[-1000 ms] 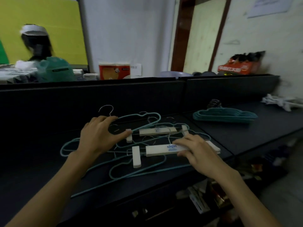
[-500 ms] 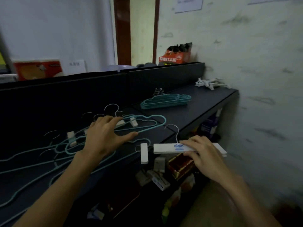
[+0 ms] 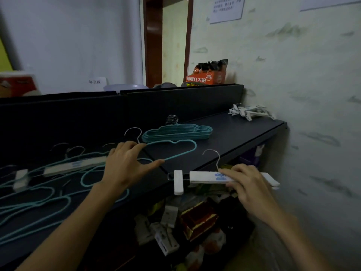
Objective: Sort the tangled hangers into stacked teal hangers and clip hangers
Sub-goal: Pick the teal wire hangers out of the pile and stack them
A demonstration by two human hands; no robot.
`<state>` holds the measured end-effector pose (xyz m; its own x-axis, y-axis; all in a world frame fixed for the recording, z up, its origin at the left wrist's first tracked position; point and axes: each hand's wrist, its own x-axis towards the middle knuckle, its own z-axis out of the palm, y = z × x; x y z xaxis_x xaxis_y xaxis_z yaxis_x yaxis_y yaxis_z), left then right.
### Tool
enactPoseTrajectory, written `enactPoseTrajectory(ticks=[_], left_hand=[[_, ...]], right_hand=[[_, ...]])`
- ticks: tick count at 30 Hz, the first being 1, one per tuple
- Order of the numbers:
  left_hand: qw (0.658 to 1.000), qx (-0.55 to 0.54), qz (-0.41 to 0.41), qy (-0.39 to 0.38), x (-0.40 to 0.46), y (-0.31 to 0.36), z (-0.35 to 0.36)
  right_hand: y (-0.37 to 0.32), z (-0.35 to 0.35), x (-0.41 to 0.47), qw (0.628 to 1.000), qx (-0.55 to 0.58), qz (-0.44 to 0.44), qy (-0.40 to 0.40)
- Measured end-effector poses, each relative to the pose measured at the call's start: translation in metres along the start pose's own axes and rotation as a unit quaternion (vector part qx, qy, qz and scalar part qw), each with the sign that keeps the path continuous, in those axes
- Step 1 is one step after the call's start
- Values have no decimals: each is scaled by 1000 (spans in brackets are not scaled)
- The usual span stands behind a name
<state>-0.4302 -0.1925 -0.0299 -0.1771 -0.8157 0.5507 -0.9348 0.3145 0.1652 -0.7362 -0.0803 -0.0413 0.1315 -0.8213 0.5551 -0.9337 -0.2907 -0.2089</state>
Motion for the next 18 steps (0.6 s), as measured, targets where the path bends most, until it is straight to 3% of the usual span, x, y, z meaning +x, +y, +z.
enactPoseTrajectory(ticks=[8,18], left_hand=[[999,20,3,-37,40,45,40],[999,-8,4,-37,132,44,98]], right_hand=[[58,19,23,999,29,-31,-7],[121,50,74,999,46,6,-21]])
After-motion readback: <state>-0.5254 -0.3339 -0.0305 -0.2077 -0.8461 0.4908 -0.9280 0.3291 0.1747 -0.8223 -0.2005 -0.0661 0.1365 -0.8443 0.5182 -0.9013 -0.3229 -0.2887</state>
